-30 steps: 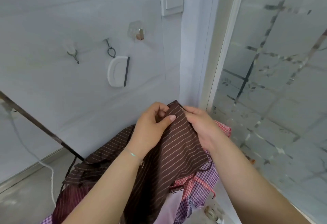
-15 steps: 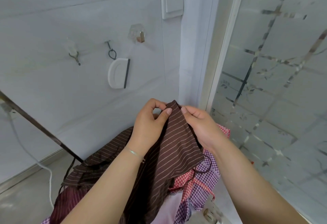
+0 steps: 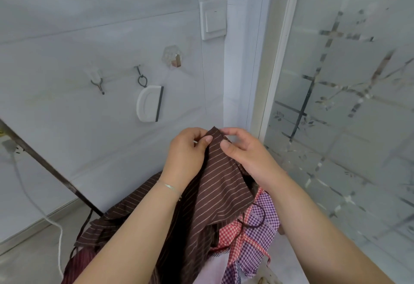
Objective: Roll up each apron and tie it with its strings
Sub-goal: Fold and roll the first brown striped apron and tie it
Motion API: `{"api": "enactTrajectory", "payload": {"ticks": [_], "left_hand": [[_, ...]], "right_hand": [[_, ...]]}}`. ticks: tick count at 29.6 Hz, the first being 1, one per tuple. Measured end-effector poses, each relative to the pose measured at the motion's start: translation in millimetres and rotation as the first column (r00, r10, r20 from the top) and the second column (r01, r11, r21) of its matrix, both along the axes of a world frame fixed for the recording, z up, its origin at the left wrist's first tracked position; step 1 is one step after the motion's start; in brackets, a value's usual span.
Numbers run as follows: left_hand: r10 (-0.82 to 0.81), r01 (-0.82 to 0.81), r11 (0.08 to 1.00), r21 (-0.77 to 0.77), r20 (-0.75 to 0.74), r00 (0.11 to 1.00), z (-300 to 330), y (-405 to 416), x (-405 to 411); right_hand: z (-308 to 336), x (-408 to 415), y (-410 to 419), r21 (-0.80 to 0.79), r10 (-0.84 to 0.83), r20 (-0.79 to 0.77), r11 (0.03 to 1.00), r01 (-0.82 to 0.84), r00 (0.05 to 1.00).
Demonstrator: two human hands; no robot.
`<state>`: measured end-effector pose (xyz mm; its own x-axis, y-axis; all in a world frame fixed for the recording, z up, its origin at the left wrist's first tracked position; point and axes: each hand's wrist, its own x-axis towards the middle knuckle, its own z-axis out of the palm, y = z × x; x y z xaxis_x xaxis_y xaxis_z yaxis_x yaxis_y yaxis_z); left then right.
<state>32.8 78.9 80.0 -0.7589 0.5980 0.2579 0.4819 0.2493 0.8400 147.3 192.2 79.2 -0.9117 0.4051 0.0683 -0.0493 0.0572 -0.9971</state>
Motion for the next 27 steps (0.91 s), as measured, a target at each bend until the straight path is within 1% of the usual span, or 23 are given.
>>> {"api": "enactTrajectory", "payload": {"ticks": [2, 4, 6, 8, 10, 11, 12, 14, 16, 19, 22, 24, 27], "left_hand": [[0.055, -0.054, 0.998, 0.016, -0.039, 0.998, 6, 0, -6], [0.070, -0.066, 0.996, 0.060, -0.063, 0.996, 13, -1, -12], [0.060, -0.052, 0.994, 0.095, -0.081, 0.995, 22, -3, -16], [0.072, -0.061, 0.991, 0.120, -0.087, 0.994, 31, -4, -17], [0.072, -0.062, 0.983, 0.175, -0.051, 0.996, 41, -4, -16], [0.067, -0.060, 0.978, 0.201, -0.027, 0.997, 45, -4, -17], [0.062, -0.059, 0.973, 0.223, -0.008, 0.998, 50, -4, -17], [0.051, -0.053, 0.966, 0.255, 0.015, 0.999, 58, -4, -20], [0.044, -0.046, 0.958, 0.282, 0.016, 0.999, 67, -4, -22], [-0.019, 0.020, 0.944, 0.329, -0.005, 1.000, 86, -5, -25], [-0.080, 0.096, 0.932, 0.350, -0.061, 0.995, 110, -7, -28], [-0.017, 0.058, 0.919, 0.389, -0.107, 0.994, 126, -11, -36], [0.201, -0.105, 0.863, 0.493, -0.144, 0.969, 146, -23, -59]], "right_hand": [[-1, 1, 2, 0.028, -0.034, -0.030, 0.999, 0.035, 0.999], [-4, 5, 5, 0.193, -0.070, -0.008, 0.979, 0.071, 0.997], [-6, 9, 7, 0.353, -0.107, 0.048, 0.932, 0.083, 0.993], [-4, 13, 7, 0.396, -0.161, 0.029, 0.908, 0.137, 0.986], [-2, 17, 7, 0.429, -0.198, -0.037, 0.882, 0.194, 0.980], [-2, 18, 6, 0.471, -0.208, -0.074, 0.855, 0.218, 0.975], [-1, 20, 6, 0.539, -0.220, -0.108, 0.807, 0.243, 0.970], [1, 20, 8, 0.674, -0.229, -0.142, 0.690, 0.263, 0.963], [6, 20, 10, 0.744, -0.231, -0.097, 0.629, 0.224, 0.968], [21, 17, 18, 0.799, -0.276, 0.071, 0.591, 0.110, 0.959], [41, 11, 32, 0.859, -0.316, 0.230, 0.511, -0.039, 0.920], [56, 10, 42, 0.859, -0.306, 0.273, 0.504, -0.088, 0.912], [79, 16, 54, 0.851, -0.280, 0.177, 0.526, -0.004, 0.943]]}}
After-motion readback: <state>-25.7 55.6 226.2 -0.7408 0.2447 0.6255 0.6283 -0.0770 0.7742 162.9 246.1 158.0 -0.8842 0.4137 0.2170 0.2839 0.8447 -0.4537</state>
